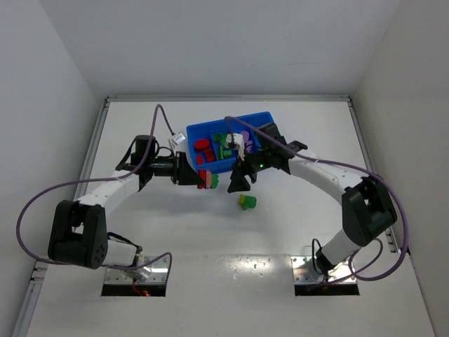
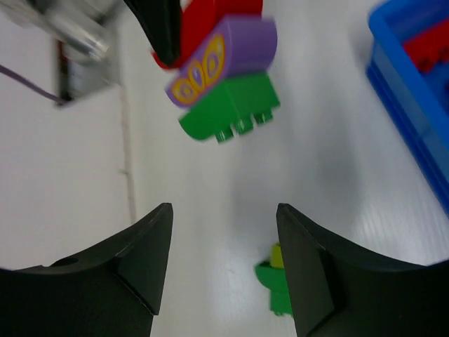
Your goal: Sort the legos into containers by color
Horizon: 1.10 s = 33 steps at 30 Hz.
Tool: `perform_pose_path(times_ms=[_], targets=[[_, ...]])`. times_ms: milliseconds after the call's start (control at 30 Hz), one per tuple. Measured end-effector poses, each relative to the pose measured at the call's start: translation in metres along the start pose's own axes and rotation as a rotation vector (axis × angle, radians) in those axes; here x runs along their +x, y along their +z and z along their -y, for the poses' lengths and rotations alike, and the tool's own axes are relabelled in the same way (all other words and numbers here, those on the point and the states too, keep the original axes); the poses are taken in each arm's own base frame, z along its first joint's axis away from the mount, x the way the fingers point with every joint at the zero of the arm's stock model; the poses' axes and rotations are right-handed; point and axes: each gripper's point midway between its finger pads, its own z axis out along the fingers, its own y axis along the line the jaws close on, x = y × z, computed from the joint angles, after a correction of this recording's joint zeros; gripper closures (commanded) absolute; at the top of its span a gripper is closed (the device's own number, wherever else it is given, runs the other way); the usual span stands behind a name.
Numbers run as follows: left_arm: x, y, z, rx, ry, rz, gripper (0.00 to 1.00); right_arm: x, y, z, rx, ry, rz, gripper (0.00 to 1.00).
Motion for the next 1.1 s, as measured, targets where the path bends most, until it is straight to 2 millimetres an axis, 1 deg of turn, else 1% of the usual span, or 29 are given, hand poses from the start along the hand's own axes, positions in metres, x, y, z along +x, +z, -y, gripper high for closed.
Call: perform_pose_path(times_ms=[33,133,233,367,533,667,833,967,1100], targets=[[0.001,-0.001,0.004,0.015,0.010,-0.001,0.98,-0.011,-0.005,0.000,-0.018,-0.001,0.032,0.40],[0.004,-0.004,0.020,0.092,0.063,-0.012,0.98,-0.039,-0.016,-0.018,-0.161,0.067,0.141,0.40],[0.007,-0.005,0.030,0.137,0.101,-0.020,0.98,-0.051,-0.019,-0.034,-0.292,0.170,0.206,0.40],[0.012,-0.004,0.038,0.182,0.124,-0.038,0.98,-0.052,-0.018,-0.046,-0.399,0.270,0.213,0.40],[0.016,-0.004,0.041,0.204,0.126,-0.049,0.98,-0.057,-0.021,-0.056,-0.461,0.292,0.214,0.40],[0.017,-0.004,0.044,0.217,0.132,-0.055,0.98,-0.058,-0.023,-0.059,-0.485,0.305,0.211,0.40],[0.019,-0.002,0.045,0.224,0.137,-0.062,0.98,-0.053,-0.015,-0.056,-0.498,0.328,0.196,0.40],[0.021,-0.002,0.048,0.234,0.134,-0.070,0.98,-0.046,-0.009,-0.050,-0.493,0.355,0.184,0.40],[0.021,-0.002,0.052,0.245,0.146,-0.071,0.98,-0.041,-0.007,-0.049,-0.486,0.365,0.172,0.40]])
